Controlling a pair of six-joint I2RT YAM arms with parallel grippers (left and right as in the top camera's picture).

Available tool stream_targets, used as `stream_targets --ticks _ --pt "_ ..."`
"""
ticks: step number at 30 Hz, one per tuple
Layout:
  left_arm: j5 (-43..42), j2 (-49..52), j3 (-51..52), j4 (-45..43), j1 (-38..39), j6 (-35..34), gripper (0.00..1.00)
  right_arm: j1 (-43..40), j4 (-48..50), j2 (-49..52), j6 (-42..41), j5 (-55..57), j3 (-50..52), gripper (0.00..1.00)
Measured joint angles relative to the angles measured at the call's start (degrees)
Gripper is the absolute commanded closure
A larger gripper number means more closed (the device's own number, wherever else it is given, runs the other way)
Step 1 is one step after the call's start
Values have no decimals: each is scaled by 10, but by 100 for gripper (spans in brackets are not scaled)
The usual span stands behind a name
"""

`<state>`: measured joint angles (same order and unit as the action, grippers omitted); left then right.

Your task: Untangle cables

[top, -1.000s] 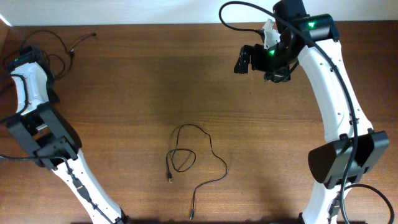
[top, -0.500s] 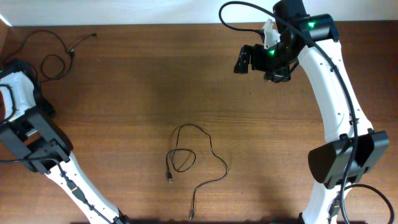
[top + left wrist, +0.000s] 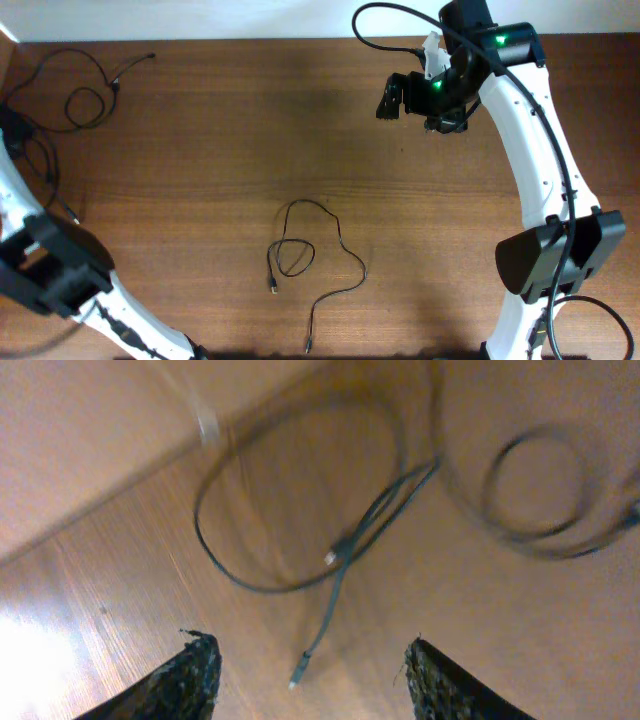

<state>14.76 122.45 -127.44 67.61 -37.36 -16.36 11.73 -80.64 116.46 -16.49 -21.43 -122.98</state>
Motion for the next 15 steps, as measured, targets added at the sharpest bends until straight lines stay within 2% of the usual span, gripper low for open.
stream_targets --ticks 1,2,3,6,9,15 --pt "-9 -27 -3 -8 0 -1 70 0 0 0 0 0 0 2" --pt "-19 -44 -6 -15 0 -6 80 0 0 0 0 0 0 2" --pt "-35 -57 -8 -21 0 -5 98 0 2 0 0 0 0 2" --pt "-84 -67 -6 -23 2 -6 100 0 5 0 0 0 0 2" --pt "-97 -62 22 -30 6 7 100 0 5 0 0 0 0 2" --pt "-109 -20 87 -59 8 82 100 0 5 0 0 0 0 2"
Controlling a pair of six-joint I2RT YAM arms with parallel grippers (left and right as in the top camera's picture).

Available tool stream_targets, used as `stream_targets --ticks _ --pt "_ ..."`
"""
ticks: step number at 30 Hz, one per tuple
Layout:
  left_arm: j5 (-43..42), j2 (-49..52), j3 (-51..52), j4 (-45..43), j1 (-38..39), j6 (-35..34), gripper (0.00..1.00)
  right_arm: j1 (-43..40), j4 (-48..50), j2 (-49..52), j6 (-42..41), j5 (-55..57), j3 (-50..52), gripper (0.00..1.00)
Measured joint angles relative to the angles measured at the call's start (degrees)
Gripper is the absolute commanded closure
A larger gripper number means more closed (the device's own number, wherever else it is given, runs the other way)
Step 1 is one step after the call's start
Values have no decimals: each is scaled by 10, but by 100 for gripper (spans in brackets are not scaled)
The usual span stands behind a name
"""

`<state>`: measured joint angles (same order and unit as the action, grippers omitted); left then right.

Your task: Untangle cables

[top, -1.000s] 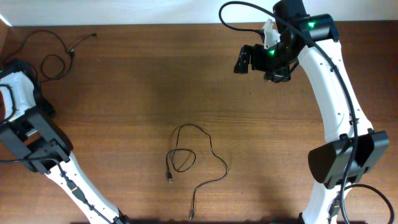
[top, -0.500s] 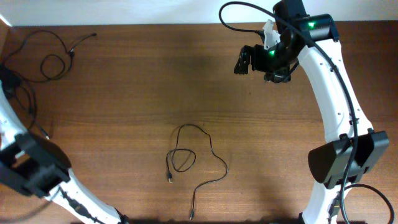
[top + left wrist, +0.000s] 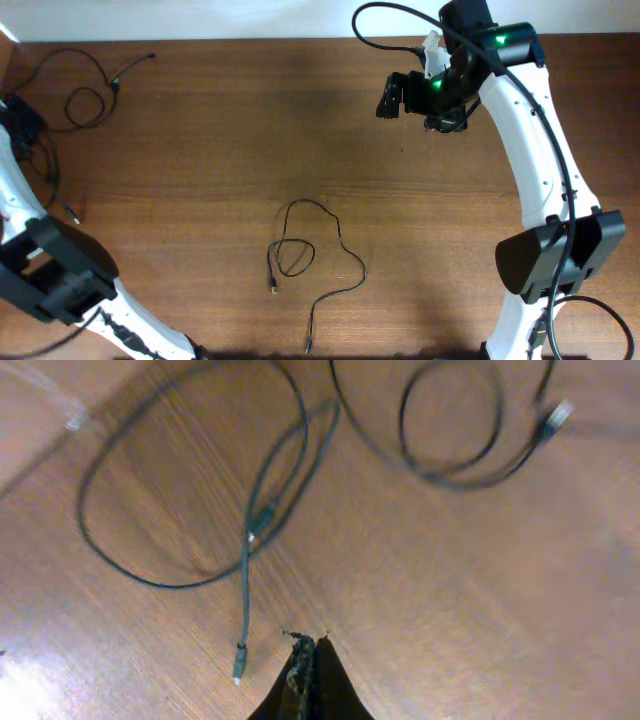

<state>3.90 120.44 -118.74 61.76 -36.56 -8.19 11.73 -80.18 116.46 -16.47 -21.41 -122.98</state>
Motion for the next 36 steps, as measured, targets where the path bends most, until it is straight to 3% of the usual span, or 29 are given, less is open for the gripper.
stream_targets --ticks 10,19,29,36 --pt "114 144 18 -10 -20 56 100 0 0 0 0 0 0 2" --pt "131 152 21 -5 -107 45 100 0 0 0 0 0 0 2" --pt "-72 151 19 -3 -165 41 100 9 0 0 0 0 0 2" --pt "-354 57 11 -11 -163 44 100 24 0 0 0 0 0 2"
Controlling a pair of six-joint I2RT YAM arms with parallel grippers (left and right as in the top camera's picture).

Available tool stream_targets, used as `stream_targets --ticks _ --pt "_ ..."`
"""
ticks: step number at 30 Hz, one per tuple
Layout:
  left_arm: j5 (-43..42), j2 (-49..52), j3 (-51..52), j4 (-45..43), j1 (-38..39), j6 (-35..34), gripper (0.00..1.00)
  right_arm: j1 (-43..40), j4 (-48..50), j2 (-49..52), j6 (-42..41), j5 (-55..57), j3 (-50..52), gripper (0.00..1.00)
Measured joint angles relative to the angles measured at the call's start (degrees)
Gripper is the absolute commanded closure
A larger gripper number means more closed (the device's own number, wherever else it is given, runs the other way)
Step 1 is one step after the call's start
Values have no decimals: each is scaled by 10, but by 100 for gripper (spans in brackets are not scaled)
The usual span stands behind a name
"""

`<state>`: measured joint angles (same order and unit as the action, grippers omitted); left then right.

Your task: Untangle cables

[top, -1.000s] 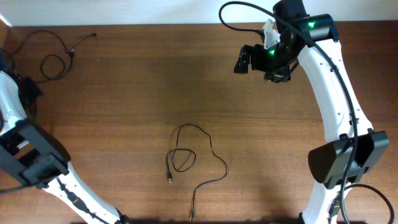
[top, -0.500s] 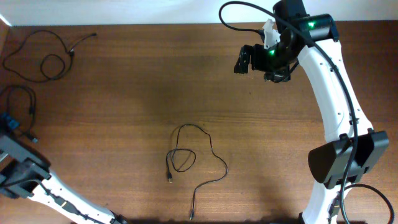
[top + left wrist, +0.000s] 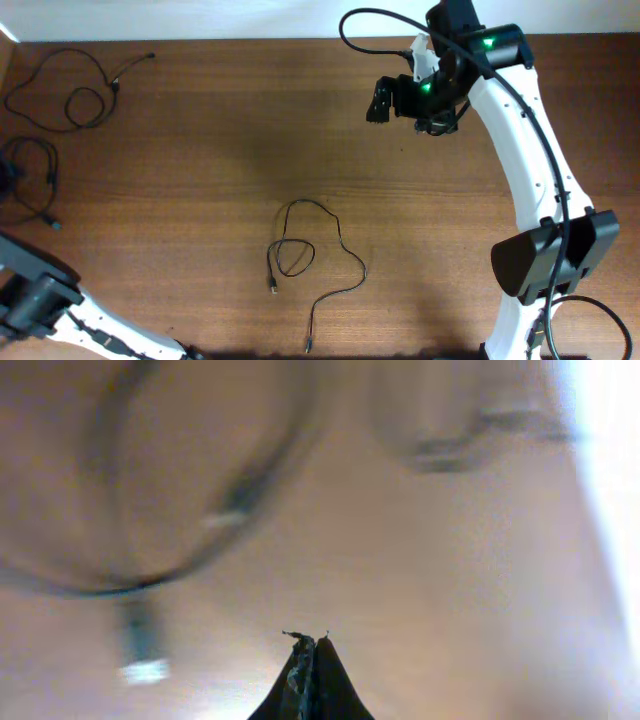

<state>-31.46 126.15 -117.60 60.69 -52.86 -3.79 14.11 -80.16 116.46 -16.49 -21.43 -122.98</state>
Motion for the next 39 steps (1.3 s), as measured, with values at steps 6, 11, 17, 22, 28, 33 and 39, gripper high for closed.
stream_targets --ticks 6,11,17,22,28,33,39 --pt "-163 -70 -17 69 40 46 0 1 0 0 0 0 0 1" --pt "-191 -66 -16 169 142 131 1 1 0 0 0 0 0 2" --pt "-180 -66 -16 236 294 214 1 1 0 0 0 0 0 2" --pt "-103 -66 -11 249 440 229 1 1 -7 0 0 3 0 2" --pt "25 -66 7 254 571 189 1 -12 -12 0 0 4 0 2" --pt "73 -65 76 227 670 168 1 -75 -46 0 0 7 0 2" --pt "117 -58 175 170 749 110 1 -125 -66 0 0 7 0 2"
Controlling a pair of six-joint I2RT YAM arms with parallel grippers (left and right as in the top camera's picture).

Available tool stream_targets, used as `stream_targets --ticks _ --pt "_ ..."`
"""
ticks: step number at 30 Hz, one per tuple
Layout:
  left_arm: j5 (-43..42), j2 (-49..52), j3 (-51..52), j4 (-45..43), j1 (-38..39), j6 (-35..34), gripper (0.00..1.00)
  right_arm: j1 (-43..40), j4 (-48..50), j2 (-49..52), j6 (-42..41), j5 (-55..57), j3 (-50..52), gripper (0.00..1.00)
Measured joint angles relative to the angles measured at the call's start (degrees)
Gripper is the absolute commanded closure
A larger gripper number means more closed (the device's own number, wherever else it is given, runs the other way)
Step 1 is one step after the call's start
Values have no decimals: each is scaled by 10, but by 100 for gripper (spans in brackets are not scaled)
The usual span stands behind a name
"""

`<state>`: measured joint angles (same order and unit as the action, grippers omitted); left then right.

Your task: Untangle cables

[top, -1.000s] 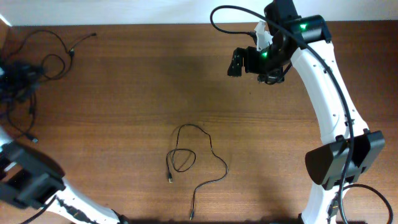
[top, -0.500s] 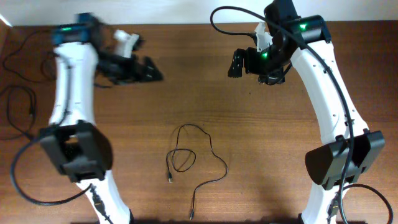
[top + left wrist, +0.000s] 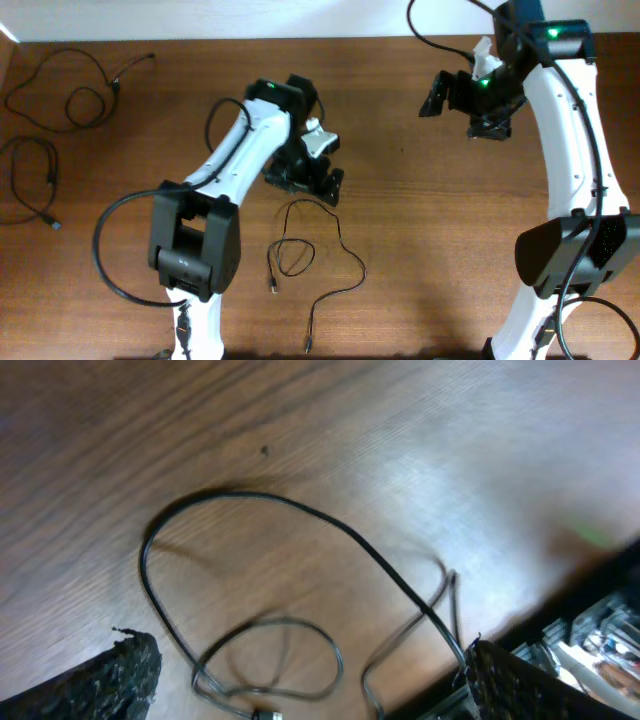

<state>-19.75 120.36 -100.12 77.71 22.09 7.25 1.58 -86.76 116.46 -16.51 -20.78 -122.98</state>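
Note:
A thin black cable (image 3: 343, 243) lies in loose loops on the wooden table, its tail running toward the front edge. My left gripper (image 3: 310, 183) hovers just behind its top loop. In the left wrist view the same cable (image 3: 300, 508) arcs between my left gripper's (image 3: 310, 680) wide-open fingers (image 3: 130, 672), and nothing is held. My right gripper (image 3: 440, 100) hangs over the back right of the table, away from any cable; whether it is open or shut does not show.
Two more black cables lie apart at the far left: one looped near the back corner (image 3: 88, 92), one folded below it (image 3: 38, 178). The left arm (image 3: 235, 130) crosses the table's middle. The table's front edge (image 3: 400, 352) runs just past the cable's tail.
My left arm has moved from the far left edge to the middle of the table, and its gripper, shut then, is open over the central cable. The right arm has shifted to the right.
My left gripper was open over a cable at the far left. It was then shut there with nothing seen in it, and still shut at the left edge later. That cable stays at the left; the gripper is now open above the middle cable.

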Motion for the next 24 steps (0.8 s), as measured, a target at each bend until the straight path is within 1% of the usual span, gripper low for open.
stream_targets --ticks 4,6,7,9,11,12,14,16,18,19,20,22,24 --pt "4 3 36 -16 32 -34 1 -22 0 0 0 0 0 2" --pt "-31 3 36 -18 46 -62 1 -27 0 0 0 0 0 2" --pt "-62 3 36 -24 54 -75 1 -28 0 0 0 0 0 2" --pt "-108 3 36 -50 66 -99 1 -28 0 0 0 0 0 2" --pt "-129 3 36 -65 76 -134 1 -28 0 0 0 0 0 2" --pt "-130 3 36 -67 83 -168 1 -28 0 0 0 0 0 2" --pt "-103 3 36 -65 96 -243 1 -28 0 0 0 0 0 2" --pt "-58 3 37 -64 108 -316 1 -28 -5 0 0 0 0 2" --pt "-20 3 40 -66 121 -375 1 -28 -9 0 0 0 0 2" --pt "-3 3 44 -71 129 -403 2 -28 -9 0 0 0 0 2" --pt "7 3 47 -73 134 -420 5 -28 -9 0 0 0 0 2" --pt "20 3 51 -73 144 -444 15 -28 -9 0 0 0 0 2" --pt "29 3 51 -73 152 -462 16 -28 -9 0 0 0 0 2"
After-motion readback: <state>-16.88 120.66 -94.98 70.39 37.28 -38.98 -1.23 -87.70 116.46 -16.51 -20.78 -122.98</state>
